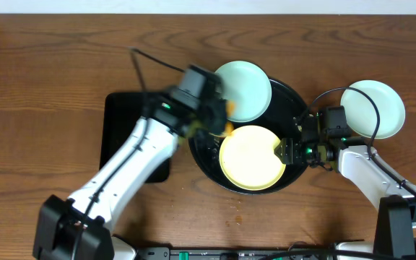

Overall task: Clean dirty plates on tray and stack at the side
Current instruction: 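Scrub the yellow plate with the sponge in the left gripper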

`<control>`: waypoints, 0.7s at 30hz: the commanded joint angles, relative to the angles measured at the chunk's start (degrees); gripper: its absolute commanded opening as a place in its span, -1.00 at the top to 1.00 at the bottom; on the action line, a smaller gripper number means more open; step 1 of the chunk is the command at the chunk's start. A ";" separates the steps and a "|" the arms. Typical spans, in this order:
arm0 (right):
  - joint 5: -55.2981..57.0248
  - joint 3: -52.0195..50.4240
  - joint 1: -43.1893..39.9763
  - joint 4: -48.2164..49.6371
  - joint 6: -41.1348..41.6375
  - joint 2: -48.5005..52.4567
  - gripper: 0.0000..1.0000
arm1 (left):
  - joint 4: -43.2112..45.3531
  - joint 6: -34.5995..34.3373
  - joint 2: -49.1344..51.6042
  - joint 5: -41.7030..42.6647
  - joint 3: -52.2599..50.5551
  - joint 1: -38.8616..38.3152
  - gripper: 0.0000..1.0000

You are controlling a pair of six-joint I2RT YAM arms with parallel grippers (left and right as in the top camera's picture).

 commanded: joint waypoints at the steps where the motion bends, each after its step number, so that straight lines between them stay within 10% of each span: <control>1: -0.63 0.17 -0.33 -0.57 -0.42 0.39 -0.39 | 1.75 -4.55 0.61 -1.66 0.48 -5.07 0.52; 21: -0.66 0.17 -0.33 -0.70 -0.42 0.39 -0.36 | 10.84 -2.93 8.02 -11.10 0.50 -15.15 0.85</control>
